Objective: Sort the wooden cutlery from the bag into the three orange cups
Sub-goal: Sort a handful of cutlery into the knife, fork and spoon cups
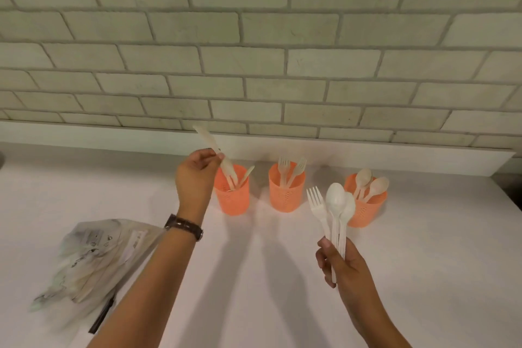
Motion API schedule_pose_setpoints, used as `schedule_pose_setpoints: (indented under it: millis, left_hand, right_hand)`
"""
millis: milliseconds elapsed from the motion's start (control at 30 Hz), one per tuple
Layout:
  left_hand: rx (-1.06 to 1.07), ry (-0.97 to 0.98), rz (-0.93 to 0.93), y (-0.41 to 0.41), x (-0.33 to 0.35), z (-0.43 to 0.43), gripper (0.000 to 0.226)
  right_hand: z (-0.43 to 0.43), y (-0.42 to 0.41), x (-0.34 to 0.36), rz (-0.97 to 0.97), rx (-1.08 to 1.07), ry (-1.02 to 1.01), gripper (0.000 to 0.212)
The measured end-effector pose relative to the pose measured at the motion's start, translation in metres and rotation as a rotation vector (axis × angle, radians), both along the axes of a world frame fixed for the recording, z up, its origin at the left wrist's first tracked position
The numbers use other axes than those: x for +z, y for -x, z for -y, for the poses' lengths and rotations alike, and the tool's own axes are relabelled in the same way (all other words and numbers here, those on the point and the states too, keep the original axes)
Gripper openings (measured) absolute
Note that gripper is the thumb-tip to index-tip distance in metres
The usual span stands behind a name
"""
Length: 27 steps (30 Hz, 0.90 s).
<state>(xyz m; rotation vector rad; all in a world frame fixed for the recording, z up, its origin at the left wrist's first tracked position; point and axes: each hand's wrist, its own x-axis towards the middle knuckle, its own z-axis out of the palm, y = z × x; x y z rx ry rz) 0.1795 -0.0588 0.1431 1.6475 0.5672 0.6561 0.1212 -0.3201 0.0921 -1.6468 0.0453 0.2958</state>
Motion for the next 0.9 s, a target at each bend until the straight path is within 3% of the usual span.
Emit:
schedule_pose_setpoints:
  millis: [100,233,333,433,600,733,900]
  left_hand:
    - [0.051,-0.087,-0.102,-0.022,-0.021,-0.021,0.009]
    - [0.007,-0.121,-0.336,-0.034,-0.055,-0.031,0.040]
    - [0.052,-0.168,-0.352,-0.025,-0.065,-0.024,0.052]
    - [0.008,-0.163,-0.262,-0.004,-0.055,0.005,0.047]
    - [-0.239,-0.074,-0.191,0.052,-0.036,0.085,0.015]
    - [-0.463,0.078,-0.217,0.078,-0.037,0.121,0.013]
    - [-0.499,0.120,-0.204,0.085,-0.036,0.140,0.013]
  right_hand:
    - [-0.001,0.000,0.002,-0.019,0.012,-0.023,0.016]
    - [-0.003,0.001,0.007,-0.071,0.053,-0.070,0.016]
    - [-0.005,0.001,0.010,-0.137,0.047,-0.130,0.018]
    - [-0.005,0.001,0.012,-0.145,0.020,-0.182,0.018]
    - [-0.005,0.006,0.015,-0.075,-0.014,-0.207,0.021]
    - [-0.004,0.011,0.016,-0.032,-0.013,-0.151,0.017]
    - [-0.004,0.017,0.016,0.011,0.017,-0.105,0.013]
